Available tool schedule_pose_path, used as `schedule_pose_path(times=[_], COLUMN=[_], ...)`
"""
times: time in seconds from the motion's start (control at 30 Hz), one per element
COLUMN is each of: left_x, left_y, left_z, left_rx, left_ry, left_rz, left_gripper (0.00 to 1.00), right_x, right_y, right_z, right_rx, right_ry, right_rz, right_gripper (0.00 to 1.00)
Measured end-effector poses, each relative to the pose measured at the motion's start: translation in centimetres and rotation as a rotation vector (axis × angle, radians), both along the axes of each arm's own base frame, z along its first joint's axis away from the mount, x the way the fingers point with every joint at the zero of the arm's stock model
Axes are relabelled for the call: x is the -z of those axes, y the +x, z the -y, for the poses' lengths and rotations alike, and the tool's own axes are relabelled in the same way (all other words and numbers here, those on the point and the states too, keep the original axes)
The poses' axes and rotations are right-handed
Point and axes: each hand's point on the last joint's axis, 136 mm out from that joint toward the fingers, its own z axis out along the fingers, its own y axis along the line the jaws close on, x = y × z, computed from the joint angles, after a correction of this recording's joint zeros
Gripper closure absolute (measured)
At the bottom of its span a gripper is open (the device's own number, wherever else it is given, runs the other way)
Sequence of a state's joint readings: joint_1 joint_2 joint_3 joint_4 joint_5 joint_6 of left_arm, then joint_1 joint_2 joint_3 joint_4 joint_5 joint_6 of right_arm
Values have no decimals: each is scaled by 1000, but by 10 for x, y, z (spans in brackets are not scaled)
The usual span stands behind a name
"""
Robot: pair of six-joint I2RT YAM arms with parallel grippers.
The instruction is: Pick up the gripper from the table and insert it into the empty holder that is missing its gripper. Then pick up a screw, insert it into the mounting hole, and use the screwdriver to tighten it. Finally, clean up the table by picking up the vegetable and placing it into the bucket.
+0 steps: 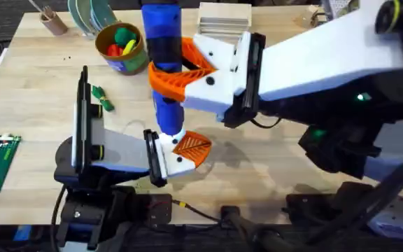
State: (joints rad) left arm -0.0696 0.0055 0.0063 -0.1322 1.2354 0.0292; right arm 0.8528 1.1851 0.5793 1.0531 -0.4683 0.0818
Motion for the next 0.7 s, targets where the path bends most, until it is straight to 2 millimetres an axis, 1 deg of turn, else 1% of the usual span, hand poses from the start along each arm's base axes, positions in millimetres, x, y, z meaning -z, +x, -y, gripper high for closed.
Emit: schedule_pose_path(times=[0.07, 0.17, 0.23, 0.3, 0.4, 0.47, 0.5, 0.6, 0.7], left_x=[0, 0, 0, 0, 0, 0, 0, 0, 0], left_y=[0, 0, 0, 0, 0, 0, 0, 0, 0], left_z=[0, 0, 0, 0, 0, 0, 0, 0, 0], left_rx=[0, 0, 0, 0, 0, 0, 0, 0, 0], left_ry=[0, 0, 0, 0, 0, 0, 0, 0, 0], left_rz=[0, 0, 0, 0, 0, 0, 0, 0, 0], left_gripper=[997, 997, 997, 997, 997, 997, 997, 997, 997], right_x=[-4, -15, -19, -16, -4, 10, 19, 60, 93], right_y=[-1, -2, 1, 12, 40, 67, 82, 123, 156], right_z=[1, 6, 10, 15, 27, 40, 48, 78, 109], right_rx=[0, 6, 23, 64, 168, 264, 317, 470, 601], right_ry=[13, 54, 67, 49, -9, -75, -123, -318, -494], right_rz=[11, 49, 71, 90, 112, 114, 113, 98, 89], right_gripper=[973, 973, 973, 973, 973, 973, 973, 973, 973])
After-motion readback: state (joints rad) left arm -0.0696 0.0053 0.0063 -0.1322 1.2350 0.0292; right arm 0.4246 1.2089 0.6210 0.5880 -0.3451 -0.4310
